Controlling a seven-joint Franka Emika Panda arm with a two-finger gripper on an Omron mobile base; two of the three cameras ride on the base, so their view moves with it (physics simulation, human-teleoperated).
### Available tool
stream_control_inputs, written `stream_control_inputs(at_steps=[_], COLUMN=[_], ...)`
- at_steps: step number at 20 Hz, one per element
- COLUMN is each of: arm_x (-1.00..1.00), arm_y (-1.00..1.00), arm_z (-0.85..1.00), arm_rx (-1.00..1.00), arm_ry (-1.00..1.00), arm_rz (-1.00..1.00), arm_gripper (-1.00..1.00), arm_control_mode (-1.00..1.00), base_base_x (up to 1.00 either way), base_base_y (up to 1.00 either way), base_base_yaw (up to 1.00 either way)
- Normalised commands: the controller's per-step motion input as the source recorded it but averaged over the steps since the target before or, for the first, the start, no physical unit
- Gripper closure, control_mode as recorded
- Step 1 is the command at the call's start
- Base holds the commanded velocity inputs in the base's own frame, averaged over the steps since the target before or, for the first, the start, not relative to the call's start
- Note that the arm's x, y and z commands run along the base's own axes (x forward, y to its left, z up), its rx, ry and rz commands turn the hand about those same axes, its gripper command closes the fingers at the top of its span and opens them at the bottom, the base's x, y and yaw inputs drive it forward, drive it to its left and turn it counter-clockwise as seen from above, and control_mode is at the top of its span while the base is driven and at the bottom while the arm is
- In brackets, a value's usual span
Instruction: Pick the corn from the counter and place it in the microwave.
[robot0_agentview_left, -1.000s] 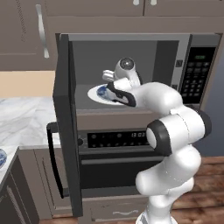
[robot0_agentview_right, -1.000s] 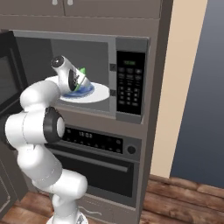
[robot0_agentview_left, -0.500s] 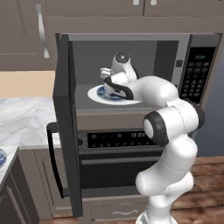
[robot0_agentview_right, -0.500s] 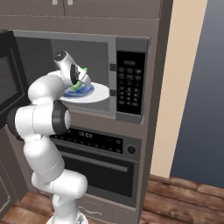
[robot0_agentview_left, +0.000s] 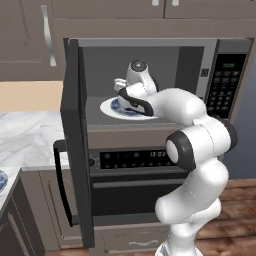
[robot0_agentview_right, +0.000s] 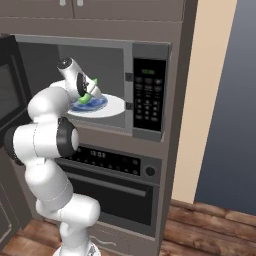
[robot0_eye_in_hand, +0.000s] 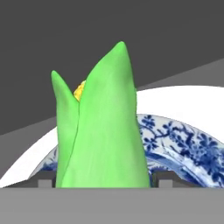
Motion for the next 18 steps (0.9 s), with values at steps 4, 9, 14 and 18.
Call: stream_control_inputs(at_steps=[4,9,14,18], arm_x=[0.06,-0.11,-0.87,-0.92], arm_y=[0.00,0.00,0.00,-0.01], arm_z=[-0.02,0.00,0.13,0.27], arm_rx=[0.00,0.03,0.05,0.02], arm_ry=[0.00,0.00,0.00,0.00], arm_rz=[-0.04,-0.07,-0.04,-0.03], arm_gripper=[-1.00,-1.00,-1.00,-1.00], arm_control_mode=[-1.00,-1.00,-1.00,-1.00], base_base_x=[0.00,0.00,0.00,0.00], base_base_y=[0.00,0.00,0.00,0.00], base_base_yaw=[0.00,0.00,0.00,0.00])
